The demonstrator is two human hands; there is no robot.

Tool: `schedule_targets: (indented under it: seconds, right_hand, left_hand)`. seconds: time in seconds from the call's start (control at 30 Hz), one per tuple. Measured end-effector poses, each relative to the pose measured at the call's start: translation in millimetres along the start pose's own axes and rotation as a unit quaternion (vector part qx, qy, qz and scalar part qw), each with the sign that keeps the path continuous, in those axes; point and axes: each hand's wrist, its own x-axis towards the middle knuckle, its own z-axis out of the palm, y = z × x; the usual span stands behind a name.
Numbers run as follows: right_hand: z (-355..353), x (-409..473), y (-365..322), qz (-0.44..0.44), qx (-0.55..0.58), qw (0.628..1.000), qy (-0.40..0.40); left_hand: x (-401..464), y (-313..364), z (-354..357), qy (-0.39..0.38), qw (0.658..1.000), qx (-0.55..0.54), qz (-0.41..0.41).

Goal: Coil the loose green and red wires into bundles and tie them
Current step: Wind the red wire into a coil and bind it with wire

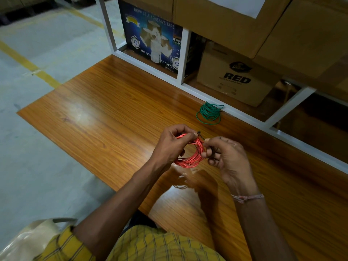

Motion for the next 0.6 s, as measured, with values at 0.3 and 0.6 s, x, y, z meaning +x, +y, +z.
schedule_targets:
  seconds: [0.3, 0.6]
  right_hand:
    - [0.5, 1.5, 2.7, 0.009, 0.004, 1.0, 0.011]
    - [0.0, 0.0, 3.5, 0.003, 0.002, 1.0, 0.007]
  left_hand:
    - [0.3, 1.5, 1.0, 0.002, 1.0, 0.002, 0.008]
    - [-0.6, 1.5, 1.1, -0.002, 1.0, -0.004, 0.013]
